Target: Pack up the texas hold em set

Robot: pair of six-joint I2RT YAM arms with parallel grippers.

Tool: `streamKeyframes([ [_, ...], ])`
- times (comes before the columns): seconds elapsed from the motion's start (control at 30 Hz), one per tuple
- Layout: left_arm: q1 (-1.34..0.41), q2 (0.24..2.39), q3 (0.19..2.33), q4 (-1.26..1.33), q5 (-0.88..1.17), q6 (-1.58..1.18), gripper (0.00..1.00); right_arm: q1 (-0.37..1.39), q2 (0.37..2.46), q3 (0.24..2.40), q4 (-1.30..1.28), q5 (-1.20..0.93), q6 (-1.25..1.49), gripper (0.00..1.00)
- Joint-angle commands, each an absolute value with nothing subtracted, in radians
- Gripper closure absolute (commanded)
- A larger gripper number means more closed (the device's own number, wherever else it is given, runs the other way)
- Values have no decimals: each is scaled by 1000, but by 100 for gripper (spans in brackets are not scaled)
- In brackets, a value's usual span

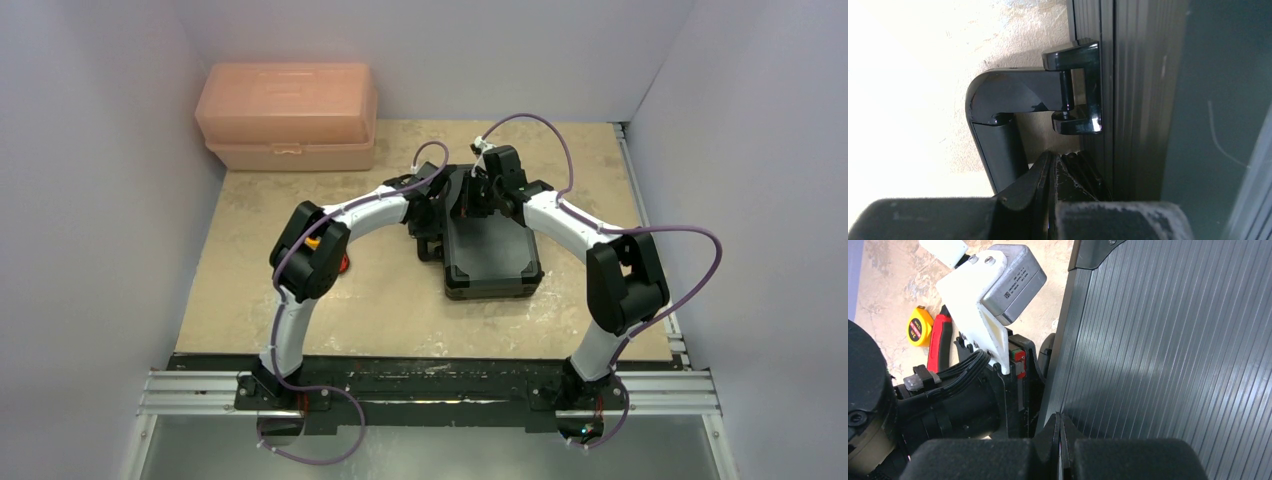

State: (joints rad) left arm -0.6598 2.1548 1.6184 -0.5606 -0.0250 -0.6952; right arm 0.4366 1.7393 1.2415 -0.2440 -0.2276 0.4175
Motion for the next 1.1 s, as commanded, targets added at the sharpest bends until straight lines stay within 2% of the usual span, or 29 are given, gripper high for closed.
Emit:
streamKeyframes([
  [0.0, -675, 2087, 1614, -491, 25, -692, 100, 443, 1781, 1203, -443, -179, 377, 100],
  [0.33, -675, 1867, 1568, -533, -46, -622, 100, 443, 1714, 1263, -472, -177, 363, 99],
  [0.4, -675, 1812, 1546, -532, -59, -604, 98, 443, 1683, 1276, -471, -187, 356, 85],
  [0.43, -675, 1784, 1523, -527, -73, -592, 95, 444, 1664, 1282, -469, -192, 352, 77],
  [0.57, -676, 1662, 1418, -471, -113, -533, 78, 444, 1580, 1297, -443, -199, 344, 33],
  [0.67, -675, 1559, 1331, -420, -158, -478, 56, 445, 1510, 1302, -416, -196, 344, 13],
  [0.77, -675, 1457, 1263, -392, -212, -438, 36, 445, 1450, 1298, -380, -193, 346, 7],
  [0.8, -675, 1426, 1245, -387, -225, -425, 20, 445, 1430, 1293, -365, -193, 347, 5],
  [0.83, -674, 1394, 1225, -381, -236, -413, 10, 446, 1410, 1285, -348, -193, 349, 3],
  [0.87, -671, 1365, 1214, -382, -242, -403, 5, 446, 1388, 1278, -333, -191, 352, 2],
  [0.97, -665, 1280, 1187, -399, -256, -367, 0, 445, 1333, 1267, -295, -178, 360, 1],
  [1.07, -665, 1212, 1175, -429, -275, -328, 0, 446, 1282, 1263, -268, -158, 367, 1],
])
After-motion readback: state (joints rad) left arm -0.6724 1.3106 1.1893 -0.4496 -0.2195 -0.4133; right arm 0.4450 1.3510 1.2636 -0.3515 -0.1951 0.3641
